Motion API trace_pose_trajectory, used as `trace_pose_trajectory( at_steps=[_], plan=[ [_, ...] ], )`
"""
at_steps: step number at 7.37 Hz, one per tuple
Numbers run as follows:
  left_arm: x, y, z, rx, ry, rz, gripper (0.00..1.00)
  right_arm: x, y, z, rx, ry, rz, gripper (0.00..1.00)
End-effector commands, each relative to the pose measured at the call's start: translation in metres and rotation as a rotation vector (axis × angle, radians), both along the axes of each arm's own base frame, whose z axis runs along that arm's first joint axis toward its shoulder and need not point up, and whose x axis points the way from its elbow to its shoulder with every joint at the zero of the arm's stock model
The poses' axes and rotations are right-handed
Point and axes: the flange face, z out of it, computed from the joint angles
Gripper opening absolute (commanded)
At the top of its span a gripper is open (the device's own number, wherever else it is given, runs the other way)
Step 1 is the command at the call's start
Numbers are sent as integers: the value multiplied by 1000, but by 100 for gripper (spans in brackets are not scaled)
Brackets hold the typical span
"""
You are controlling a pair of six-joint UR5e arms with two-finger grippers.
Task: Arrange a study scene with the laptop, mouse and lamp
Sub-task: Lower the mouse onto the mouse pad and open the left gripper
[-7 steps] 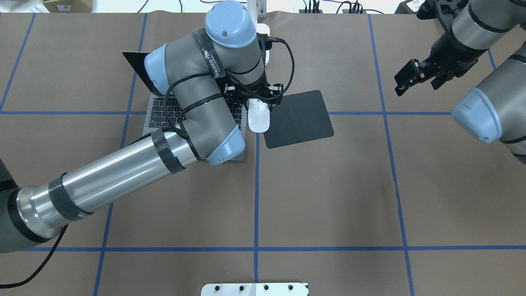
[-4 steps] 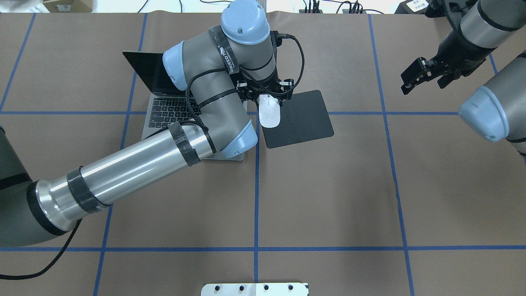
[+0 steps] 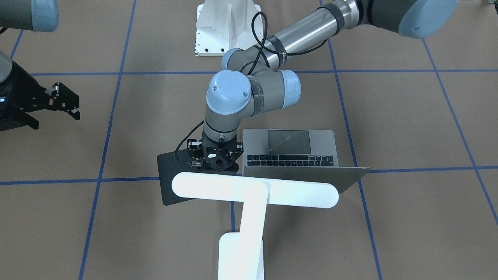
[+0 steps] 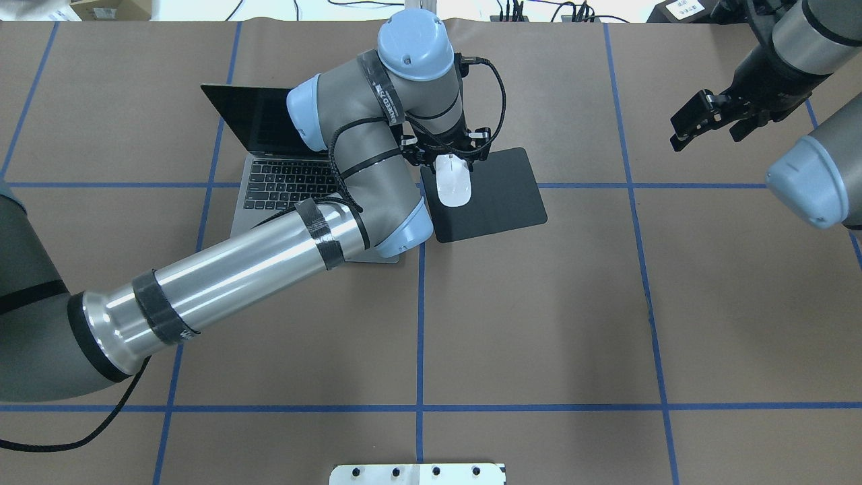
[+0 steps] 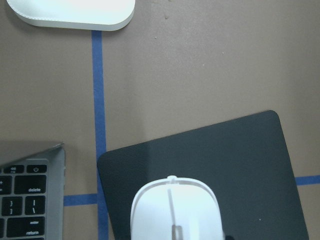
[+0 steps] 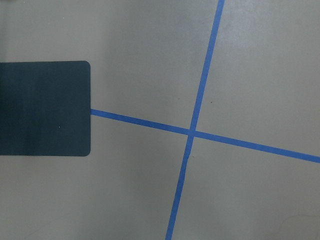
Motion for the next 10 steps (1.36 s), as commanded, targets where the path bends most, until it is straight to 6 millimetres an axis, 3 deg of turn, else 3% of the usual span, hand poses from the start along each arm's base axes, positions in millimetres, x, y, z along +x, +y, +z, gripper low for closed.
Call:
trace_pose_trajectory(
  at_steps=[1,2,4,5,6,7,8,9,10],
  plan=[
    [5,0,2,8,2,-23,84,2,0,2,-2,1,2,100],
    [8,4,5,17,5,-13,98,2,0,2,-6,0,1,100],
    [5,5,0,23,12,-8,99,9,-2,-1,-26,-41,-3,100],
    [-10,17,14,27,31,3,99,14,-4,-2,-35,-56,1,100],
    [-40,41,45,-25,49,70,99,31,-7,-8,-12,-60,30,100],
    [-71,53,42,-34,-13,95,100,30,-9,-14,23,-20,50,100],
    [-106,76,38,20,-66,156,100,59,-10,3,18,10,104,100],
    [-156,91,57,81,-85,181,100,104,-4,32,3,33,150,100],
    [-204,96,92,143,-101,204,100,148,13,89,23,73,98,100]
  ],
)
